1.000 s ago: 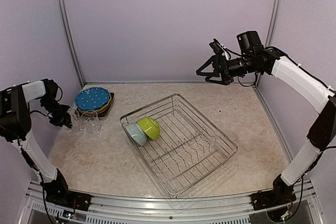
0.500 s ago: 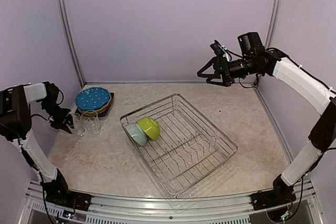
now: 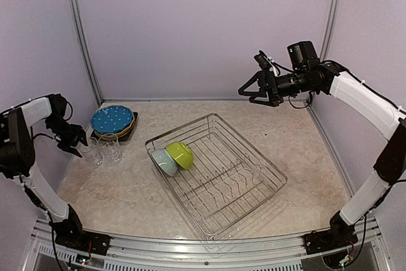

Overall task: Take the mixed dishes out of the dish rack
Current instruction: Place the cup at the center of the board, then adjust the cup at the center of the board.

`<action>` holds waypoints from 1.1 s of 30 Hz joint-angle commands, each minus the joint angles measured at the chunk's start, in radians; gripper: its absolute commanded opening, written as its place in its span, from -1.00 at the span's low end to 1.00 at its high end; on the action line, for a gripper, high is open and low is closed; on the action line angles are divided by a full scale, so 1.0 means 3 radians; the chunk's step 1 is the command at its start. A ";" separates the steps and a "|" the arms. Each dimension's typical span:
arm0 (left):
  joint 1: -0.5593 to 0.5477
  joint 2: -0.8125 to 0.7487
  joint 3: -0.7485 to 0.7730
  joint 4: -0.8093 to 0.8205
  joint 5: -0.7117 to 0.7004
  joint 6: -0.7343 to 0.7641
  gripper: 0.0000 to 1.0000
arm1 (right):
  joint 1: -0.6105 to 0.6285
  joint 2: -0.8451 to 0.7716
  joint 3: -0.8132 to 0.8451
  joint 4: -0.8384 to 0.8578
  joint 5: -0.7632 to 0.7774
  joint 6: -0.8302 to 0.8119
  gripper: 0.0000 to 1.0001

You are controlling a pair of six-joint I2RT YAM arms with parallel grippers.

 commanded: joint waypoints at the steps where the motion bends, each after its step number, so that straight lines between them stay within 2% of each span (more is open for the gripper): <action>1: 0.0043 -0.0096 -0.0073 0.0258 -0.0002 0.0034 0.03 | -0.0024 -0.0075 -0.0041 0.0075 -0.0048 0.0004 0.99; 12: 0.0038 -0.0128 -0.0305 0.0783 -0.0004 0.0076 -0.12 | -0.0028 -0.0100 -0.0087 0.0068 -0.0037 0.0026 0.99; 20: 0.0042 -0.0270 -0.0506 0.1185 0.0005 0.0201 -0.12 | -0.0026 -0.0091 -0.0108 0.0093 -0.0054 0.0049 0.99; 28: 0.0020 -0.0633 -0.0468 0.1230 -0.0033 0.0395 0.23 | 0.0015 -0.0041 -0.0141 0.0219 -0.0037 -0.0057 0.99; 31: -0.0043 -0.0831 -0.0429 0.1193 -0.0222 0.0505 0.49 | 0.0071 -0.0004 -0.0144 0.0229 0.0104 -0.0284 0.99; 33: -0.0098 -0.1018 -0.0407 0.1180 -0.0345 0.0587 0.84 | 0.0120 0.0002 -0.0160 0.0272 0.0224 -0.0470 0.99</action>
